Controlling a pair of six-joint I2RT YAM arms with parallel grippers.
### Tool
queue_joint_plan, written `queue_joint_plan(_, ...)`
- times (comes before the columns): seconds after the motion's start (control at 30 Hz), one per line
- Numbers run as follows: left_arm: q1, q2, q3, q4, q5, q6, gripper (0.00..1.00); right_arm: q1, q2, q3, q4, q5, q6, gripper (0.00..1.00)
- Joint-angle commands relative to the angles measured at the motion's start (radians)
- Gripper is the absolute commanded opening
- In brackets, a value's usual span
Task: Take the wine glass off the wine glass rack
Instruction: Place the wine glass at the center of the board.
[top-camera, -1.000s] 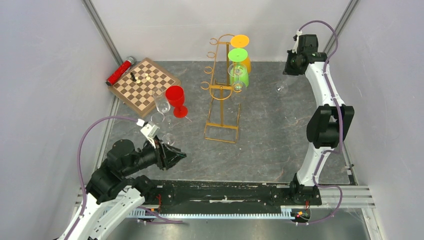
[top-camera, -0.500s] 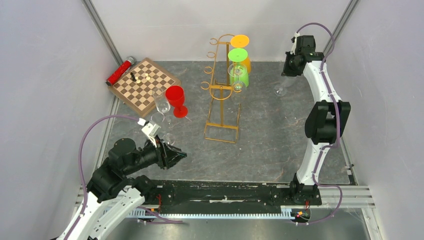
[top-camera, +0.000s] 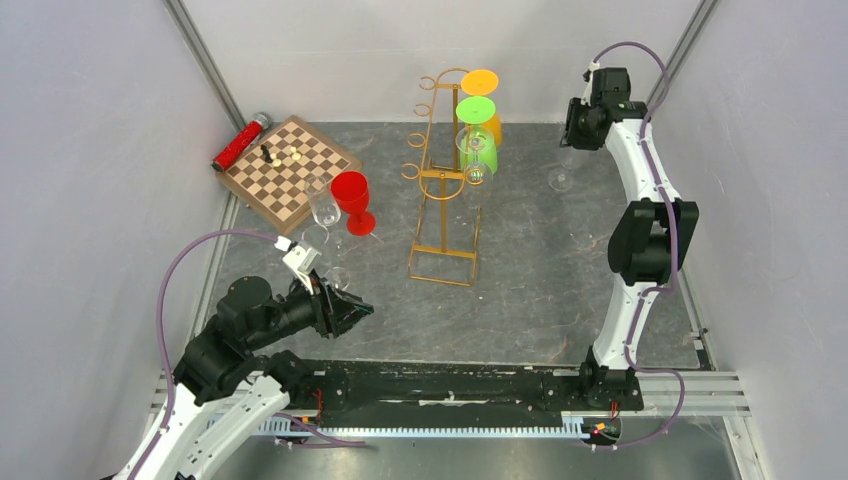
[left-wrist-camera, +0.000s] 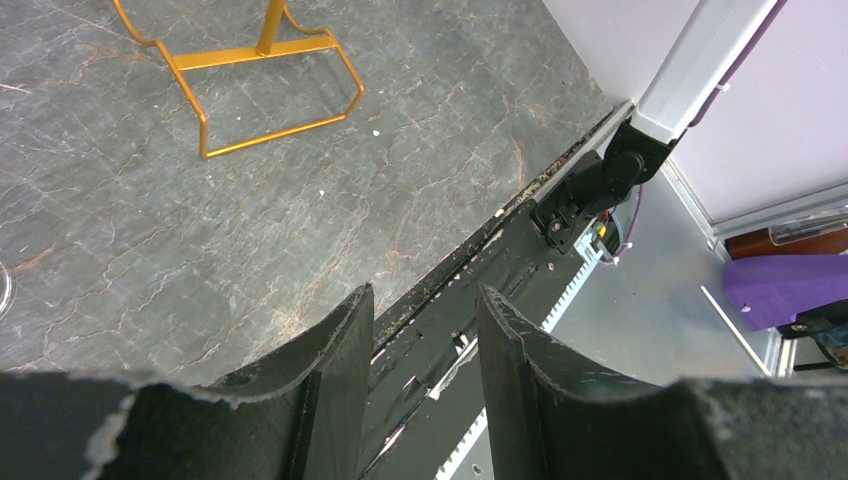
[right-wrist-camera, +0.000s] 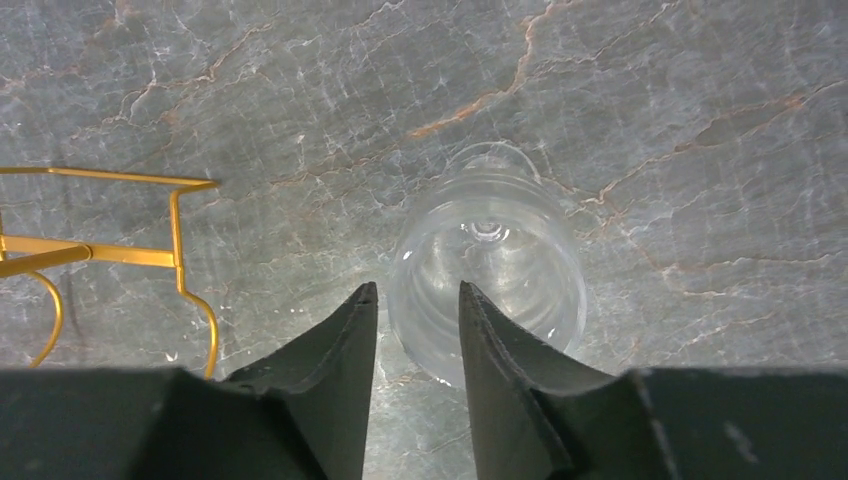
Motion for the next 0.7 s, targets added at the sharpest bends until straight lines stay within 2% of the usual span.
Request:
queue_joint_plan(0.0, 0.007, 0.012, 0.0, 0.033, -0.012, -0.016, 0.49, -0.002, 0.003, 0.063, 0.033, 0.019, 0.004, 0.4)
queue_joint_plan(0.53, 0.007, 0.007, 0.0, 0.033, -0.011, -0.017, 0.49, 0.023, -0.131, 0.106, 0.09, 0.05, 0.012, 0.52)
queue_joint_plan(0.67, 0.007, 0.009, 0.0, 0.032, -0.012, -0.016, 0.49, 0.028, -0.248, -0.008, 0.166, 0.02, 0.014, 0.58)
